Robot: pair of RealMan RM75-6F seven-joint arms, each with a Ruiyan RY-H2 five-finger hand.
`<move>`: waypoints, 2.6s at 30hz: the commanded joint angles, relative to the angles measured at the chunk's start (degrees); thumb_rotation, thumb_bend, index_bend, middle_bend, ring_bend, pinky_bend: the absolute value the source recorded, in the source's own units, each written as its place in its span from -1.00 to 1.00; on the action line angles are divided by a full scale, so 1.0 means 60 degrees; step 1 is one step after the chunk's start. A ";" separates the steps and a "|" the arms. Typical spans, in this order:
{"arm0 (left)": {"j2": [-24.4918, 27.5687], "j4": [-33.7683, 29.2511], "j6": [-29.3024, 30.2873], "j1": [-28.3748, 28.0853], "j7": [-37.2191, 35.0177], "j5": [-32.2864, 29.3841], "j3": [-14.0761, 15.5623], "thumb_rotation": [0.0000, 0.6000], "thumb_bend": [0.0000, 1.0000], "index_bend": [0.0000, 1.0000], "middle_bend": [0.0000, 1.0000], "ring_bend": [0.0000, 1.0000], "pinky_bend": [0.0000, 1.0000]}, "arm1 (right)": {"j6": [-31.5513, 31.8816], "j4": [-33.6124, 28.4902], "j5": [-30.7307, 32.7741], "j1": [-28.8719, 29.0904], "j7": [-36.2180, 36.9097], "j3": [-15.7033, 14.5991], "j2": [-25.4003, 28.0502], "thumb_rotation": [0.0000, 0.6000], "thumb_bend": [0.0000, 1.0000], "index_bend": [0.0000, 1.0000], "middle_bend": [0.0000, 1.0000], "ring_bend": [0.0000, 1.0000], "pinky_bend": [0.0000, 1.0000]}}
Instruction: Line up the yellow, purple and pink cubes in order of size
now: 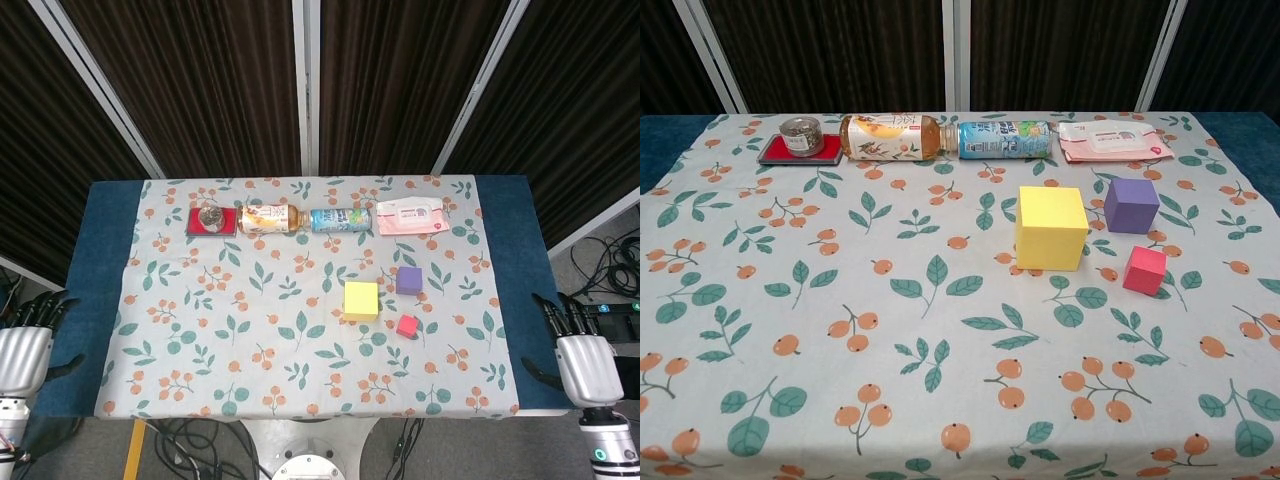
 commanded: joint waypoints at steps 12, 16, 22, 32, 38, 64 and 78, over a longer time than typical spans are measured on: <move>0.0116 0.0029 0.0118 0.0119 -0.0218 0.0041 0.0028 1.00 -0.97 -0.47 -0.50 -0.73 -0.62 | -0.3905 -0.0933 0.1169 0.2960 -0.1599 0.1113 -0.1073 1.00 -0.83 -0.89 -0.68 -0.95 -0.74; 0.0125 0.0045 0.0078 0.0115 -0.0246 0.0017 0.0025 1.00 -0.97 -0.47 -0.50 -0.73 -0.62 | -0.4878 -0.0707 0.1858 0.3772 -0.2071 0.1397 -0.1619 1.00 -0.83 -0.90 -0.68 -0.96 -0.74; 0.0110 0.0103 0.0040 0.0143 -0.0263 -0.0049 0.0032 1.00 -0.98 -0.47 -0.50 -0.73 -0.62 | -0.5952 0.0046 0.3088 0.4776 -0.2925 0.1612 -0.2542 1.00 -0.83 -0.90 -0.68 -0.96 -0.73; 0.0083 0.0175 -0.0087 0.0109 -0.0312 -0.0109 0.0019 1.00 -0.97 -0.47 -0.50 -0.73 -0.62 | -0.6498 0.0949 0.4489 0.5686 -0.3767 0.1508 -0.3604 1.00 -0.83 -0.89 -0.71 -0.96 -0.74; 0.0041 0.0269 -0.0175 0.0052 -0.0363 -0.0097 0.0010 1.00 -0.97 -0.47 -0.50 -0.73 -0.62 | -0.6374 0.1253 0.4861 0.5856 -0.3779 0.1414 -0.3934 1.00 -0.76 -0.79 -0.64 -0.96 -0.72; 0.0109 0.0273 -0.0060 0.0157 -0.0401 -0.0099 0.0035 1.00 -0.97 -0.47 -0.50 -0.73 -0.62 | -0.6440 0.1983 0.5532 0.7600 -0.3217 0.2514 -0.5485 1.00 -0.65 -0.41 -0.38 -0.84 -0.62; 0.0081 0.0493 -0.0075 0.0265 -0.0666 -0.0166 0.0089 1.00 -0.97 -0.47 -0.50 -0.73 -0.62 | -0.6772 0.4187 0.6874 0.8830 -0.3969 0.2620 -0.7098 1.00 -0.65 -0.57 -0.54 -0.89 -0.68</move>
